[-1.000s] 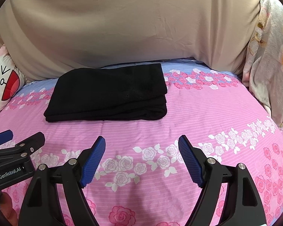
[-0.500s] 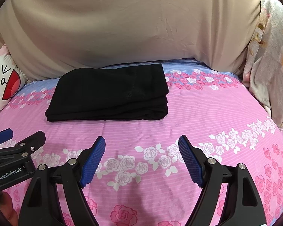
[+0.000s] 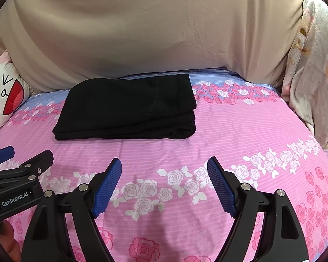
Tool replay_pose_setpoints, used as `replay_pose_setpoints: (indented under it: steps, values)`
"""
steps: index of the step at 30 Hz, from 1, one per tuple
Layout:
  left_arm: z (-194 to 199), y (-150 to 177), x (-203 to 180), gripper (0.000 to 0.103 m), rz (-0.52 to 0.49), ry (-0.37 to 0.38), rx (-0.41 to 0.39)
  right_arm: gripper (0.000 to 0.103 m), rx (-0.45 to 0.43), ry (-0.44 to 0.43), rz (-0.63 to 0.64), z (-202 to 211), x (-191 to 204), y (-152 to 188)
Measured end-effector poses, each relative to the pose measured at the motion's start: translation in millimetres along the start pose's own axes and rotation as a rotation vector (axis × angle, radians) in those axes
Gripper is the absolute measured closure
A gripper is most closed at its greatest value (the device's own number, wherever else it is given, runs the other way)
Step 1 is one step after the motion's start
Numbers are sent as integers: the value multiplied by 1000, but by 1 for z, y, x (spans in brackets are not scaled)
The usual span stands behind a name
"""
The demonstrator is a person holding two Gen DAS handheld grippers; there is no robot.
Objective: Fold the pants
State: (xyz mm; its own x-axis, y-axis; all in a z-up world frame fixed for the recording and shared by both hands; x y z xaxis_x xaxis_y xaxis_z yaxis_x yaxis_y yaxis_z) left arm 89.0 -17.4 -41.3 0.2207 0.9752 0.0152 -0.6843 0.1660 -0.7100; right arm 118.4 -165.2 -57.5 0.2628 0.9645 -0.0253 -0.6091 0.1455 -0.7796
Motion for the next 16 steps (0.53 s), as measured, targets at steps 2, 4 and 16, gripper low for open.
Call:
replay_pose_setpoints:
  steps: [2,4,16]
  values:
    - [0,1,-3,5,-22,5,-11,25,0,6,-1,0,1,0]
    - [-2,2,-5,5,-32,15,-17,25,4,6,0,0,0,1]
    - [-9,13,5,7,3,-27,-3,24,20,9,14,2,-8,10]
Point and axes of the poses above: each gripper's, at about its wrist camera, not at the fingertips, and z roughly against the way its jaws point, x to its left, y to its underside, the point moved 3 cm from there along -z, roughly the way its jaws point, and after that the axes turned 6 degrees about y, right-handed, at the moved point
